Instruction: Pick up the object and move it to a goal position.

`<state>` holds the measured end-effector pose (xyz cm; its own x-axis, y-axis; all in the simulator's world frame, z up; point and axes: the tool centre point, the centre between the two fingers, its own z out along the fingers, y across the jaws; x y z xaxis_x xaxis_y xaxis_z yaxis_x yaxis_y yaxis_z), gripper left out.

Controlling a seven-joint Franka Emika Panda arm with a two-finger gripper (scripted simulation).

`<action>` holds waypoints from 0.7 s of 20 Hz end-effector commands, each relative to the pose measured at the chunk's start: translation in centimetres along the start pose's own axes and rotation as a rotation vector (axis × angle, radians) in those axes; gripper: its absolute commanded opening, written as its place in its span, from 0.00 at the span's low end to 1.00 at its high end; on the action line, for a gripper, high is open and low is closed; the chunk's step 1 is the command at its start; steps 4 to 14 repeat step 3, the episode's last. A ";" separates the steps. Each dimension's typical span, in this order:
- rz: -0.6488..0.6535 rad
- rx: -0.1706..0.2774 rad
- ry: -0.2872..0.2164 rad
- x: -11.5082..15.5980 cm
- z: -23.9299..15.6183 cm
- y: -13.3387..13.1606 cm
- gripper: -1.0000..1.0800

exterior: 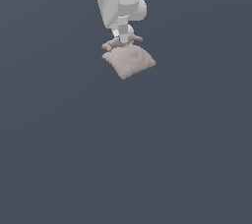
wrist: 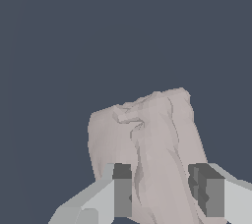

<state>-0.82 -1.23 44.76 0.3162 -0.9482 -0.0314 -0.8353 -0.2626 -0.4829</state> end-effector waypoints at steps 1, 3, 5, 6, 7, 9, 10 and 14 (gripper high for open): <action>0.000 0.000 -0.001 0.1 -0.3 -0.3 0.00; 0.000 0.000 -0.001 0.1 -0.4 -0.3 0.00; 0.000 0.000 -0.001 0.1 -0.4 -0.3 0.00; 0.000 0.000 -0.001 0.1 -0.4 -0.3 0.00; 0.000 0.000 -0.001 0.1 -0.4 -0.3 0.00; 0.000 0.000 -0.001 0.1 -0.4 -0.3 0.00; 0.000 0.000 -0.001 0.1 -0.4 -0.3 0.00; 0.000 0.000 -0.001 0.1 -0.4 -0.3 0.00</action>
